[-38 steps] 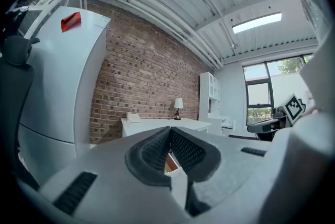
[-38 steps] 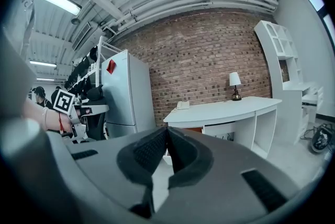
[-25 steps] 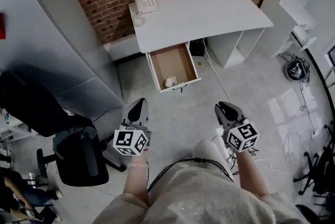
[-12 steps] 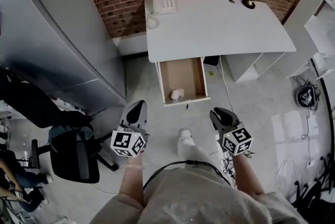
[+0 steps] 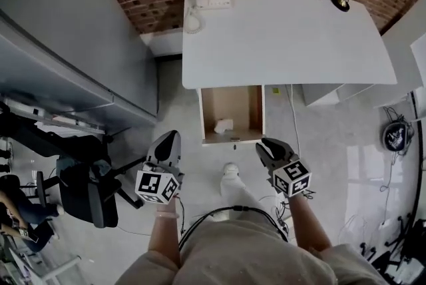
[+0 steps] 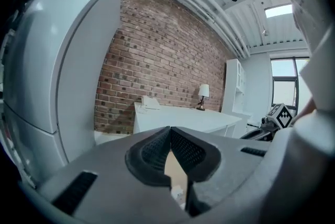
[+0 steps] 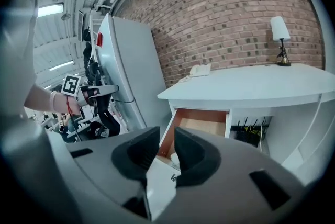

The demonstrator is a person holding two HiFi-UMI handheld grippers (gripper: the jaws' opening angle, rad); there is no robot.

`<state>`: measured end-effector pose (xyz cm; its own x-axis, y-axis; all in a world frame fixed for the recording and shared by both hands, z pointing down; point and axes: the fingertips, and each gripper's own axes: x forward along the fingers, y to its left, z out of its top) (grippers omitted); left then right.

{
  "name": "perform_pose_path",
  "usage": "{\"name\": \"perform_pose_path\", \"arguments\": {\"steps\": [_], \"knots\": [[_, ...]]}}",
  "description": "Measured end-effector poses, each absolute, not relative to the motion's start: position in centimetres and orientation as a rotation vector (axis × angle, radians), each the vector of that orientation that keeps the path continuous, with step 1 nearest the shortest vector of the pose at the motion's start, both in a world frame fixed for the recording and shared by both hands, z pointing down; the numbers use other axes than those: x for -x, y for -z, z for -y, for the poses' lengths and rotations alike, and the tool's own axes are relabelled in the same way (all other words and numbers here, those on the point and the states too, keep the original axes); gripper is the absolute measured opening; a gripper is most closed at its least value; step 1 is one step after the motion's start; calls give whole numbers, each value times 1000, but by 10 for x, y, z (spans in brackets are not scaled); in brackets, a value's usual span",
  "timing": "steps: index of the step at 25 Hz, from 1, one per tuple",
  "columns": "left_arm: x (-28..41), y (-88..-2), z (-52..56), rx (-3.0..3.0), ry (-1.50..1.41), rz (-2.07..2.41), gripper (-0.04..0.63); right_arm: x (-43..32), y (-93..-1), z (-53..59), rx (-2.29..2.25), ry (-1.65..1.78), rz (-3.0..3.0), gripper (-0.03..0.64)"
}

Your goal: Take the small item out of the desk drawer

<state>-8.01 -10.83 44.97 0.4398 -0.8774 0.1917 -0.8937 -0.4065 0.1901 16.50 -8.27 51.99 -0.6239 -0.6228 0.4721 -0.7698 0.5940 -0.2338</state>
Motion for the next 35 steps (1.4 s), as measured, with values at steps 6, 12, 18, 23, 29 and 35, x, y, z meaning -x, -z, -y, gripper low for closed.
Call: {"name": "perform_pose_path", "arguments": {"steps": [6,12,18,23,29,35], "knots": [[76,-486,126,-2365,-187,1532,5,-162,-571,118,-990,-682,2405,98],[87,-514,144,-2272,-136,1572,5,-132,-610,138,-771,-622,2354,112],[88,-543,156,-2239,-129,1564,5,-100,-647,150,-515,-435,2266,140],[91,-576,160,-2220,-125,1531,5,-75,-678,159,-340,-241,2187,141],[96,-615,163,-2192,-113,1500,5,-62,-725,162,-128,-18,2070,157],[99,-642,169,-2184,-127,1513,5,-63,-764,157,117,301,1930,178]]}}
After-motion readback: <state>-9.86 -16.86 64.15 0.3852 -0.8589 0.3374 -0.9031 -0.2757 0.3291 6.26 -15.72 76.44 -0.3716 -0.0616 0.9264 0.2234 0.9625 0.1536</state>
